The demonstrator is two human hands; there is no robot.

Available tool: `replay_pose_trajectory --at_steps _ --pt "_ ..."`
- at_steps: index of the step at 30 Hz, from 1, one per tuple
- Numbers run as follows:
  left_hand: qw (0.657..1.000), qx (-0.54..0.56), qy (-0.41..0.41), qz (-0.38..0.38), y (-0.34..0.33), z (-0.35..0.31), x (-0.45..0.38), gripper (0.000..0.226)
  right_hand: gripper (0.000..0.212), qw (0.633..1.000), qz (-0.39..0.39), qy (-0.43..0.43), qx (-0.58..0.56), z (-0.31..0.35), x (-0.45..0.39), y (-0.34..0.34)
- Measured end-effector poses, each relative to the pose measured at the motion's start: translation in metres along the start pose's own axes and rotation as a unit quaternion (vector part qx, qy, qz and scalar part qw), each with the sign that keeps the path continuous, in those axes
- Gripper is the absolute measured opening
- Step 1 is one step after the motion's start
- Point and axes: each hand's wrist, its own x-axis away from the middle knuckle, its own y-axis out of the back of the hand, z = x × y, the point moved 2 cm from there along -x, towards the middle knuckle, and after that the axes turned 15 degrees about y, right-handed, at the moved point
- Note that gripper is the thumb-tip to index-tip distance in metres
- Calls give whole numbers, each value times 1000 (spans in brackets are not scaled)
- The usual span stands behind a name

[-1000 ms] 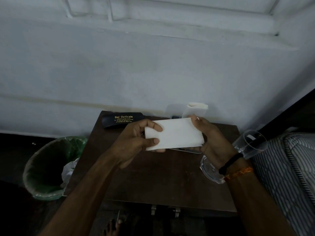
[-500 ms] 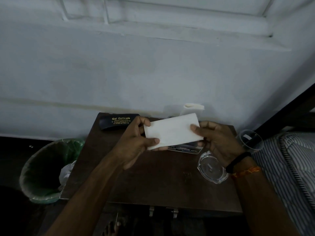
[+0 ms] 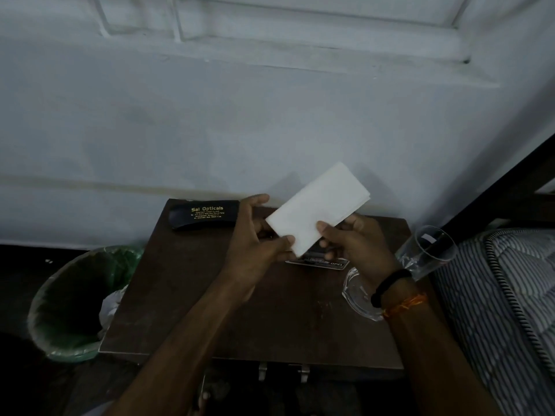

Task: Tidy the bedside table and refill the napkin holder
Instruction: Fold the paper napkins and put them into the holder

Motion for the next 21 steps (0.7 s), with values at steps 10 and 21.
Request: replay_pose_trajectory --at_steps 10,21 --pt "947 -276 -159 -48 -16 -13 -15 42 19 939 23 174 296 5 -9 28" --pt "932 -323 -163 -18 -31 -11 -46 28 27 901 -9 175 396 -4 -16 33"
